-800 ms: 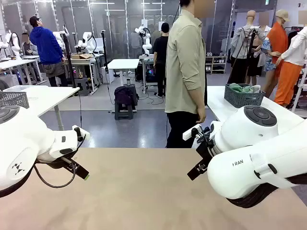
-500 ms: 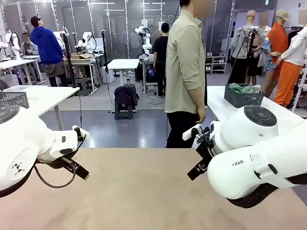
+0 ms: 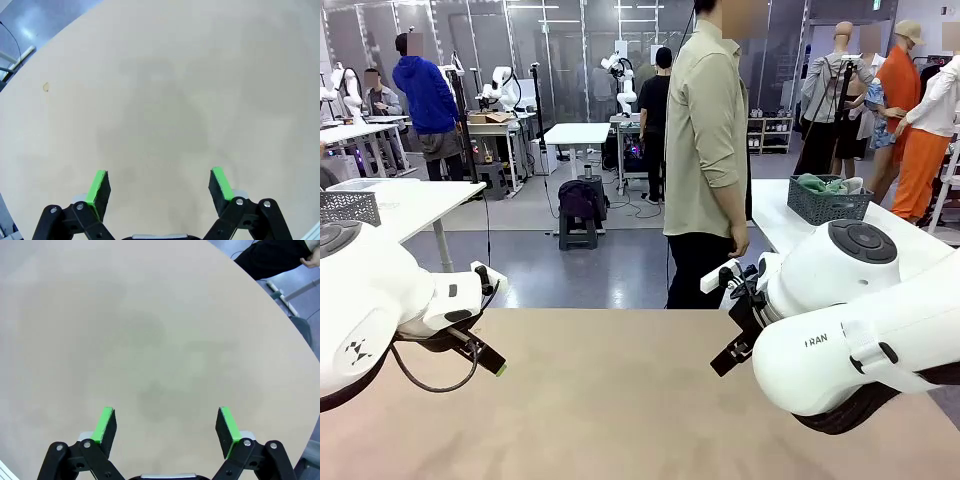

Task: Fold the towels and place them in the basket.
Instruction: When a person lays out a Towel with hook on the table, fold it in half twice.

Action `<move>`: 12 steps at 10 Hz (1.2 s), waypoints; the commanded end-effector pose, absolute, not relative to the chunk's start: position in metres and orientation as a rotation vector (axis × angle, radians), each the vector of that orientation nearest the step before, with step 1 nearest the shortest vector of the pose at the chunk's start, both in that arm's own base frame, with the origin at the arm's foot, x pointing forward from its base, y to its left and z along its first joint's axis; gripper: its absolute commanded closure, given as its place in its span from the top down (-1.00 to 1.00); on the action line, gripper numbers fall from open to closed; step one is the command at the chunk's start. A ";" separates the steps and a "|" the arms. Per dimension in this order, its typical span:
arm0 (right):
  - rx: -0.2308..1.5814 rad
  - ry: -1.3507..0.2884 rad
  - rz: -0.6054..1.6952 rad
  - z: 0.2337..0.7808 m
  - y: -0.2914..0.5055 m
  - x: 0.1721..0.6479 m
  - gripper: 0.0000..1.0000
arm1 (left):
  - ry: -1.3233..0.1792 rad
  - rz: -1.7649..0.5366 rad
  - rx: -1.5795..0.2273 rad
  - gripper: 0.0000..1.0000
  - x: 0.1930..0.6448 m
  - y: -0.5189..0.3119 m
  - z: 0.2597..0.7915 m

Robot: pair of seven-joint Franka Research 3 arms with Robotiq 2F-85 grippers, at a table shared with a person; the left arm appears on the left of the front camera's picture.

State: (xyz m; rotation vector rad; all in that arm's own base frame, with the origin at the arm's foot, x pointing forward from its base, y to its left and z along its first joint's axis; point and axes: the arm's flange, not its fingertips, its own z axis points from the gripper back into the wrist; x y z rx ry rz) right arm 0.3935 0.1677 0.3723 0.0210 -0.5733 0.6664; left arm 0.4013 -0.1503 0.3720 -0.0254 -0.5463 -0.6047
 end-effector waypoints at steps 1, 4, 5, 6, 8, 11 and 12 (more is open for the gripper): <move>0.022 -0.573 0.664 0.372 0.168 0.394 1.00 | -0.546 -0.604 -0.026 1.00 0.401 -0.150 0.372; 0.022 -0.573 0.664 0.372 0.168 0.394 1.00 | -0.546 -0.604 -0.026 1.00 0.401 -0.150 0.372; 0.021 -0.573 0.666 0.372 0.168 0.393 1.00 | -0.546 -0.605 -0.025 1.00 0.401 -0.150 0.372; 0.025 -0.558 0.698 0.380 0.161 0.390 1.00 | -0.574 -0.628 -0.028 1.00 0.398 -0.148 0.378; 0.023 -0.573 0.724 0.410 0.139 0.383 1.00 | -0.609 -0.663 -0.064 1.00 0.396 -0.118 0.405; 0.053 -0.628 0.748 0.480 0.088 0.367 1.00 | -0.654 -0.671 -0.139 1.00 0.393 -0.035 0.455; 0.056 -0.656 0.752 0.503 0.071 0.357 1.00 | -0.690 -0.679 -0.161 1.00 0.387 -0.009 0.474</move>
